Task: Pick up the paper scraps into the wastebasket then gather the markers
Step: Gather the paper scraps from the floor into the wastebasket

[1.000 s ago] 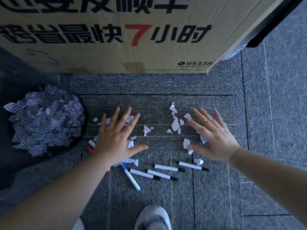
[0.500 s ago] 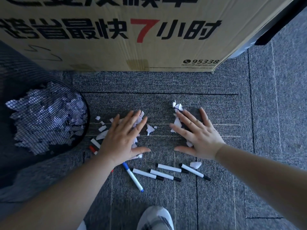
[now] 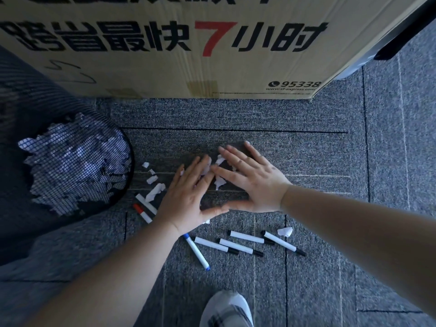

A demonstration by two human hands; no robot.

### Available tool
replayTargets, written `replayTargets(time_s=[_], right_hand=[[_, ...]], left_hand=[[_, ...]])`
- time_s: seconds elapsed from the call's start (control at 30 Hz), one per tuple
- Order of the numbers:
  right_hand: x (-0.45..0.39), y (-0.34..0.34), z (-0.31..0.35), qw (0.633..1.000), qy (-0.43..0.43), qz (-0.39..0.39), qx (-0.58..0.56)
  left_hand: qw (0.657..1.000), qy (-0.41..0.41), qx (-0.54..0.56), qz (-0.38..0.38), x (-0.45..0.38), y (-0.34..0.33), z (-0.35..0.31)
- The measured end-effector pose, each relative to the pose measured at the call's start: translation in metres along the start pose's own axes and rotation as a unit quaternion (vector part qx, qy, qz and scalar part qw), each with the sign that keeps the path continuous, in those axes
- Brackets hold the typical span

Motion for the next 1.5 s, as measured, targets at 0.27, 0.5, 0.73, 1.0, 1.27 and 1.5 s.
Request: replayTargets(time_s=[0.27,0.5,0.73,1.0,1.27,1.5], right_hand=[[-0.008,-0.001,0.013,0.996,0.031,-0.080,0.036],[-0.019,0.011,0.027,0.989,0.068,-0.128,0.021],[-0.040,0.017,0.031,0.997,0.055,-0.058,0.018],[-0.041,0.022,-0.006,0.992,-0.100,0.074,-0.010],[-0.029,0.079,-0.028,0.977,-0.189,0.036,-0.095],[-0.036,0.168,-0.015,0.972,-0.197,0.003,-0.127]], left_hand=[[0.993,0.016,-0.082,-0.088,0.017,0.015,0.005],[0.989,-0.038,-0.121,-0.077,0.003,0.019,-0.001],[0.994,-0.065,-0.082,0.002,-0.019,0.027,0.012],[0.996,0.082,0.031,0.004,-0.014,0.064,0.036],[0.991,0.121,0.057,-0.004,-0.023,0.122,0.024],[0.994,0.083,0.060,-0.032,-0.042,0.209,-0.012]])
Point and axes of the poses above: each hand's wrist, its own x-axis away from the middle knuckle, its own y-axis out of the back of the hand, z = x × y, the point moved 8 cm from there along -x, towards the middle knuckle, and after that the axes turned 9 degrees about -y, right-handed, at the moved point
